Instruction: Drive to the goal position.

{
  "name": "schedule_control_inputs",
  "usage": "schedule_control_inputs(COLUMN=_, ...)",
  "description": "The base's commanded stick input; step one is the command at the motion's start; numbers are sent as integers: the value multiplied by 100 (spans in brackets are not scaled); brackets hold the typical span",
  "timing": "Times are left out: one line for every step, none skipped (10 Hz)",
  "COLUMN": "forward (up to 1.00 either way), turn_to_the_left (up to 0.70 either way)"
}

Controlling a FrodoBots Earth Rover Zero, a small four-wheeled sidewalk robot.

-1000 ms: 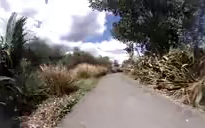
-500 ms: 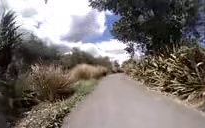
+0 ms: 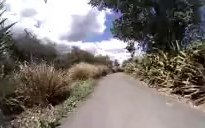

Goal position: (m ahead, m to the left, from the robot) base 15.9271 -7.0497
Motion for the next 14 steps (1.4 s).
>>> schedule_control_inputs(forward=85, turn_to_the_left=-7)
schedule_control_inputs(forward=85, turn_to_the_left=-7)
schedule_control_inputs(forward=85, turn_to_the_left=-7)
schedule_control_inputs(forward=85, turn_to_the_left=-7)
schedule_control_inputs(forward=85, turn_to_the_left=-7)
schedule_control_inputs(forward=85, turn_to_the_left=-7)
schedule_control_inputs(forward=85, turn_to_the_left=-7)
schedule_control_inputs(forward=85, turn_to_the_left=-7)
schedule_control_inputs(forward=85, turn_to_the_left=-7)
schedule_control_inputs(forward=85, turn_to_the_left=-7)
schedule_control_inputs(forward=85, turn_to_the_left=-8)
schedule_control_inputs(forward=85, turn_to_the_left=-7)
schedule_control_inputs(forward=85, turn_to_the_left=-7)
schedule_control_inputs(forward=87, turn_to_the_left=-7)
